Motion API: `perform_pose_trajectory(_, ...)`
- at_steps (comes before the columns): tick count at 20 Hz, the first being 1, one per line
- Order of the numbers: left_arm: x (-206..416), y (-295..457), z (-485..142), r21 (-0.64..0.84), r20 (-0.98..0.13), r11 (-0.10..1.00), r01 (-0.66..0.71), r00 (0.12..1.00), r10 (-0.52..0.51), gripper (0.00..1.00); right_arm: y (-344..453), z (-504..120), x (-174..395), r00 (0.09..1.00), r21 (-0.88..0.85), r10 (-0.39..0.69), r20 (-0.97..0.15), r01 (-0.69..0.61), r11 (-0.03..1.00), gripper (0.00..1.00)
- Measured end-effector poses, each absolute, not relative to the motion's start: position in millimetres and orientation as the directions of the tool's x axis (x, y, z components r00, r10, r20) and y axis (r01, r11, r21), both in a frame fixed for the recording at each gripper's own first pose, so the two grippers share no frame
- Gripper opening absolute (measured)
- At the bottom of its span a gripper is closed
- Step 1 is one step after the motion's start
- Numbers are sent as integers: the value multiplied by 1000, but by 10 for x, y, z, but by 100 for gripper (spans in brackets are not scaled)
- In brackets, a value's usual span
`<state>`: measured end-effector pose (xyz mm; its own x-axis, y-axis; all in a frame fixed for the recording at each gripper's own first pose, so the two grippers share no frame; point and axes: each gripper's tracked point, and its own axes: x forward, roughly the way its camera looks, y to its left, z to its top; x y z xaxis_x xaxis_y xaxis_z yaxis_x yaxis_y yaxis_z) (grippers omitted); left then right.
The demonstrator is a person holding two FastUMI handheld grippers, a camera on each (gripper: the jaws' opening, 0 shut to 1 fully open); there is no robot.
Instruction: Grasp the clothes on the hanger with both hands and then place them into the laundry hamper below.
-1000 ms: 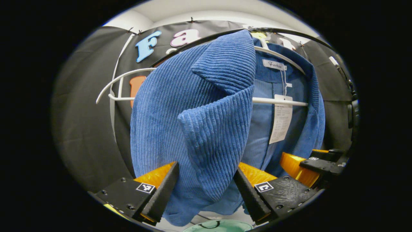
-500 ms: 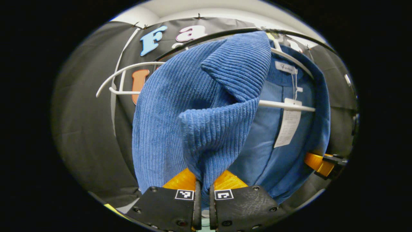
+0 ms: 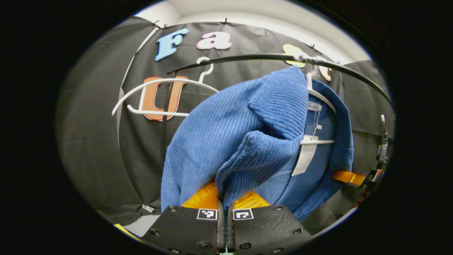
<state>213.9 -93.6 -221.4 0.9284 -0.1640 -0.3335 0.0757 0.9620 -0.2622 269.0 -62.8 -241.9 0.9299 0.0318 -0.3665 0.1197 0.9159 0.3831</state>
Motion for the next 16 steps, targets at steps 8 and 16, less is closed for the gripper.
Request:
perform_pose_trajectory(8,2127,-581,-1649,-308,-266,950,51,954,-137,6,-1001,-1918,2805,962,523,49,-268,102,846,8)
perform_pose_trajectory(16,2261,-242,-1356,-333,-243,942,32,963,-119,2,-1245,-1590,3141,975,620,45,-217,102,778,7)
